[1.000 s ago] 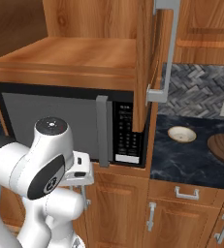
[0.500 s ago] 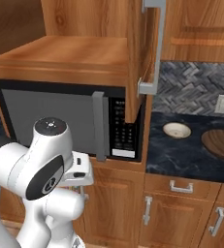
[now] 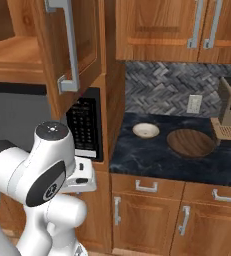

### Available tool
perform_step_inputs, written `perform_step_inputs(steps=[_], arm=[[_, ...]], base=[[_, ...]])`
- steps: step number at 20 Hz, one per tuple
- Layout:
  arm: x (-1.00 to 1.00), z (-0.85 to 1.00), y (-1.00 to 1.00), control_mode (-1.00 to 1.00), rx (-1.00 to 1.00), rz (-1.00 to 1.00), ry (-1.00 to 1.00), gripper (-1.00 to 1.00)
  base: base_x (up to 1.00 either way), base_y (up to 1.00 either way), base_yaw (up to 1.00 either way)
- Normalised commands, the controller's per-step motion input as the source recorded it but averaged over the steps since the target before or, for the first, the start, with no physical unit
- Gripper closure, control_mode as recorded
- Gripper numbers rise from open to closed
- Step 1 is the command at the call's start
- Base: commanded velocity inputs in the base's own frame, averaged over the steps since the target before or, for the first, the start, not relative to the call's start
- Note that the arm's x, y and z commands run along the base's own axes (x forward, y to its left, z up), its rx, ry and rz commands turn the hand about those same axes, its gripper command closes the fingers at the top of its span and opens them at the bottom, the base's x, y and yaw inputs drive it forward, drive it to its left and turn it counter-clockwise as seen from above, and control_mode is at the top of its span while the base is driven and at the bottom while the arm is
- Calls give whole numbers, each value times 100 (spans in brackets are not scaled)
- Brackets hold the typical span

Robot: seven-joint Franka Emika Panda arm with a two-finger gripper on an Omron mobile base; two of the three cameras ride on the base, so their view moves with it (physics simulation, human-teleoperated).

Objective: Pick up the bowls on the counter and stack them on top of one another in the open cabinet. Place the smaller bowl on top of the larger bowl.

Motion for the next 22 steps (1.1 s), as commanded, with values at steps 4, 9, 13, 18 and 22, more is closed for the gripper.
perform_step_inputs(steps=[4, 9, 13, 18, 22], arm=[[0, 0, 0, 100, 0, 0, 0, -100], [0, 0, 0, 100, 0, 0, 0, -100], [0, 0, 0, 100, 0, 0, 0, -100], [0, 0, 0, 100, 0, 0, 0, -100], [0, 0, 0, 100, 0, 0, 0, -100]], base=[[5, -78, -7], [12, -69, -5], [12, -49, -1], [5, -32, 0], [15, 0, 0]])
